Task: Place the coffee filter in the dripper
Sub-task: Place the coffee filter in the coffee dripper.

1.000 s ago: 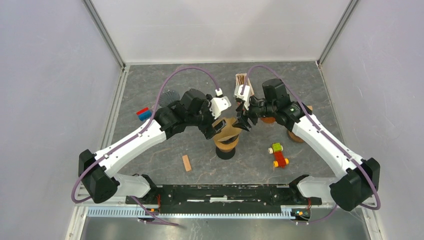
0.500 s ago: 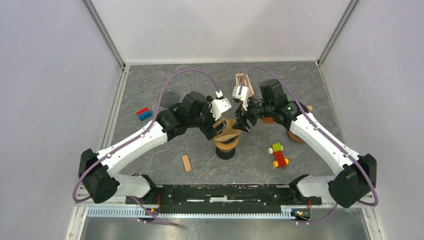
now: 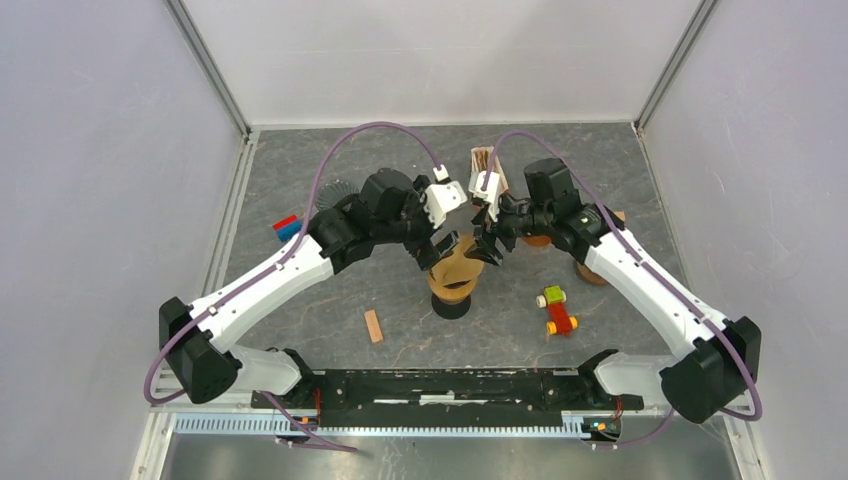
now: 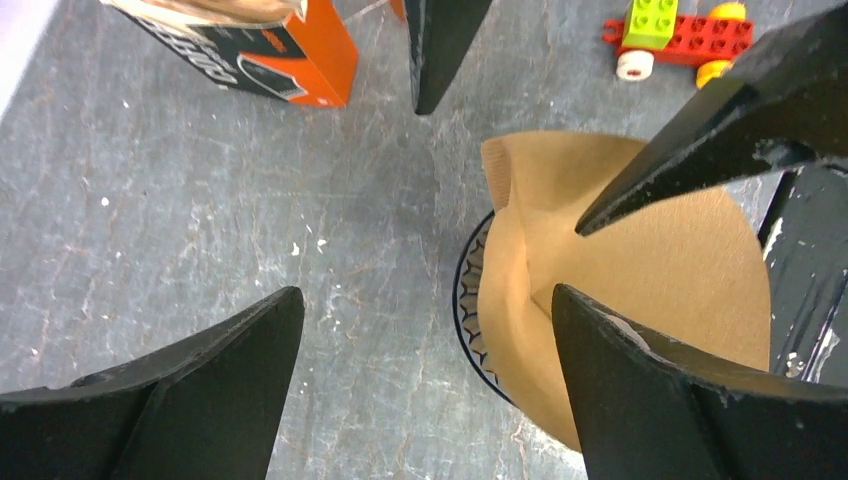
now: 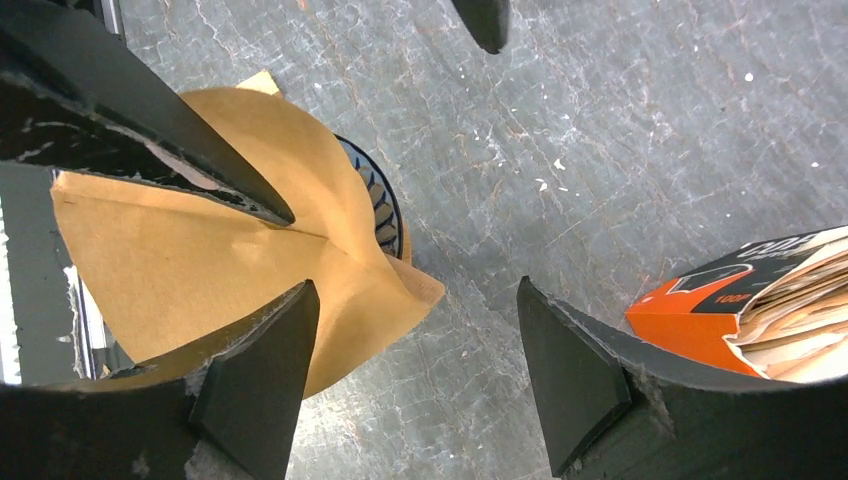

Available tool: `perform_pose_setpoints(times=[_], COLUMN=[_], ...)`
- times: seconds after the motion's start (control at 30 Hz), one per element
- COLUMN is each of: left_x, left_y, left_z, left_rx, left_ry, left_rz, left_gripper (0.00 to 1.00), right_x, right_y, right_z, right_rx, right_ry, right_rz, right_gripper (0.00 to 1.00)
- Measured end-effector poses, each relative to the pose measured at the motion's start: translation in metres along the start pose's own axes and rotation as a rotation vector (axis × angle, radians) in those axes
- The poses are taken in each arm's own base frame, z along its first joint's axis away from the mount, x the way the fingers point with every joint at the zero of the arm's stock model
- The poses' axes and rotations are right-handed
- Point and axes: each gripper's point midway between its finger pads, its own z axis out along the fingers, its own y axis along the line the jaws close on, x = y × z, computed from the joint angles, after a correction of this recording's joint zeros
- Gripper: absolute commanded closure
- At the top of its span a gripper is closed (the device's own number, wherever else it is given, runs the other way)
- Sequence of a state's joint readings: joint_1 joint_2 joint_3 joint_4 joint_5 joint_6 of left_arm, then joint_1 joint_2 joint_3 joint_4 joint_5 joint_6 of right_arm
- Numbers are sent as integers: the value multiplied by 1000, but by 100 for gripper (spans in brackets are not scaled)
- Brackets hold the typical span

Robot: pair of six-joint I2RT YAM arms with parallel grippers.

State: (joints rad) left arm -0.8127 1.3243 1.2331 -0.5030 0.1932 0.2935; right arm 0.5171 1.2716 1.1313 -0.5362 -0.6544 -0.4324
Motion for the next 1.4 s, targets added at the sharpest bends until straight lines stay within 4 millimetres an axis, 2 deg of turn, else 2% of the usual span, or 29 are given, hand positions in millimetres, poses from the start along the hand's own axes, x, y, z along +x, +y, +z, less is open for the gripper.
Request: perform_pose_setpoints(times=[0.13, 0.47, 0.57, 0.7, 0.87, 0.97, 1.13, 1.4], left_x=[-15, -8, -8, -7, 0, 1, 4, 10], left_y=[0, -1, 0, 1, 3, 7, 12, 6], left_z=[-3, -1, -1, -1, 1, 1, 2, 8], left_rx=[11, 21, 18, 15, 9, -2, -11, 21], left_ry=[-34, -10, -10, -10, 1, 0, -3, 1], left_rz=[5, -8, -11, -14, -49, -73, -95, -115], left_gripper=[0, 0, 0, 0, 0, 1, 1, 2], right_x=[-10, -35, -46, -53, -29, -14, 6, 19], right_y=[2, 5, 15, 39, 80, 95, 103, 105], right_z=[-8, -28, -40, -51, -45, -39, -26, -2], right_rx=[11, 24, -23, -116, -221, -262, -282, -280], right_ry=[-29, -67, -66, -53, -17, 15, 84, 188], right_rz=[-24, -125, -222, -352, -430, -450, -470, -530], right_gripper=[20, 20, 20, 20, 20, 20, 20, 22])
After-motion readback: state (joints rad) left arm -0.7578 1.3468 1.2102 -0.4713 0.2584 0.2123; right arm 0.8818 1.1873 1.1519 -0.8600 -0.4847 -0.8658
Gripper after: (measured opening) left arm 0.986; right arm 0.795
